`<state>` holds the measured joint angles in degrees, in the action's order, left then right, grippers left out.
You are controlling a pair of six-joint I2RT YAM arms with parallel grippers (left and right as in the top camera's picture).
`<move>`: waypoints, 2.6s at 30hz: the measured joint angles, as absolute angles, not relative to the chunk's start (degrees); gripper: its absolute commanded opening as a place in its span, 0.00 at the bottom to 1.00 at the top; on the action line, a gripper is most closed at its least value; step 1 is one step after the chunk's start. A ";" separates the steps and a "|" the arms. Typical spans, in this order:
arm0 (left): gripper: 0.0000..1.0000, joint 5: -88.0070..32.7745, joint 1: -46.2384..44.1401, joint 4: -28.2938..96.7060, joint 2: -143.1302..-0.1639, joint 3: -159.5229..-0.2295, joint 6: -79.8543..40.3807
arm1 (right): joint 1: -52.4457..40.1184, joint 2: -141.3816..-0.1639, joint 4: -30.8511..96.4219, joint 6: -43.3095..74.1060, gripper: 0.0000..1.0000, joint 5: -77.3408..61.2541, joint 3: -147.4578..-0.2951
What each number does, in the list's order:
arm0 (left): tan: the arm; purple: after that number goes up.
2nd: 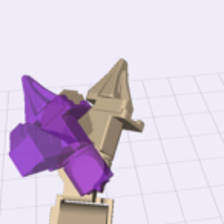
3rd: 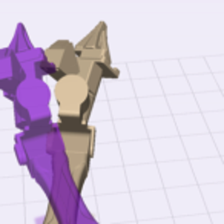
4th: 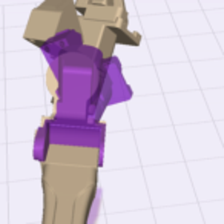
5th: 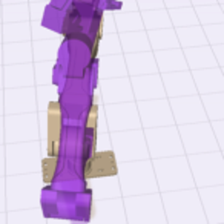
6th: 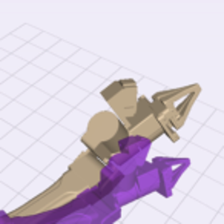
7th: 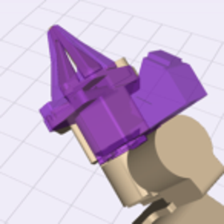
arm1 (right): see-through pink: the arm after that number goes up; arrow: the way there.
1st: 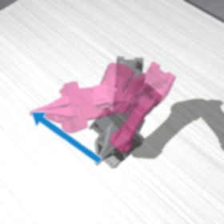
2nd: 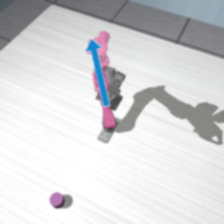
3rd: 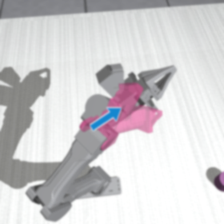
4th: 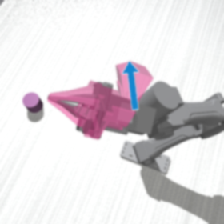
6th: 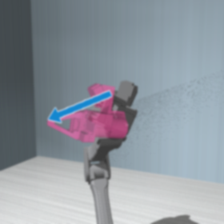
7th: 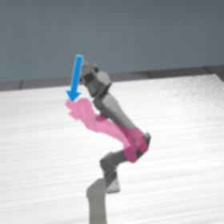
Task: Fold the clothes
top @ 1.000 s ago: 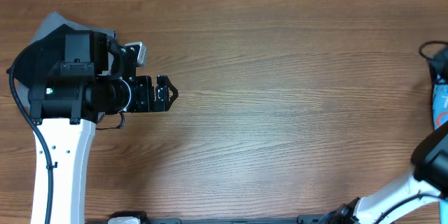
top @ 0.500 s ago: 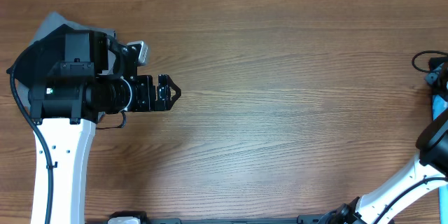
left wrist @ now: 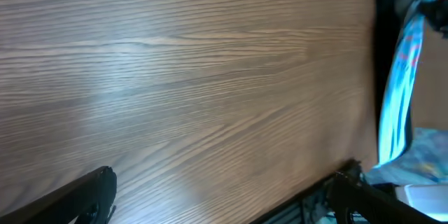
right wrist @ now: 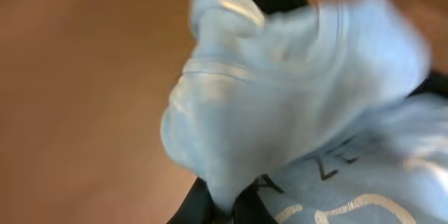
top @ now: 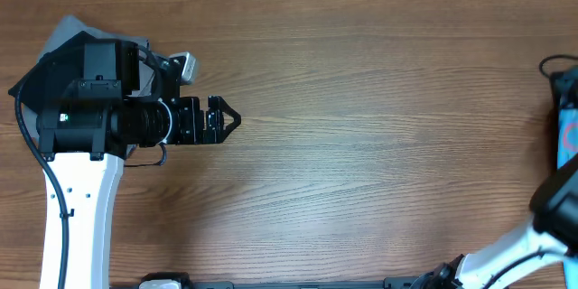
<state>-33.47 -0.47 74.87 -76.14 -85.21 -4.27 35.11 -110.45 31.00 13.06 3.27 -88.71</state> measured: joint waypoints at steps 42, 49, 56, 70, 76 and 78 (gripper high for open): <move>0.83 -14.63 -1.26 89.86 -80.09 -115.31 -3.92 | -19.22 -100.64 57.34 13.69 0.39 -5.93 -89.14; 0.85 -16.14 -7.51 81.80 -90.45 -107.02 -2.72 | -15.40 -103.96 62.00 15.70 0.42 -8.56 -89.01; 0.85 -16.49 -14.61 70.06 -105.08 -105.12 -2.35 | -8.73 -103.79 65.71 16.69 0.45 -12.80 -89.01; 0.75 -12.23 -23.35 45.50 -125.91 -105.01 -3.01 | -6.76 -84.20 75.20 14.98 0.53 -14.66 -88.82; 0.64 -10.76 -22.57 35.53 -130.74 -105.01 -3.25 | -6.76 -72.14 78.37 14.94 0.54 -14.57 -88.84; 0.62 -10.72 -22.50 32.71 -132.31 -105.01 -3.25 | -6.76 -70.02 79.55 14.94 0.54 -14.57 -88.84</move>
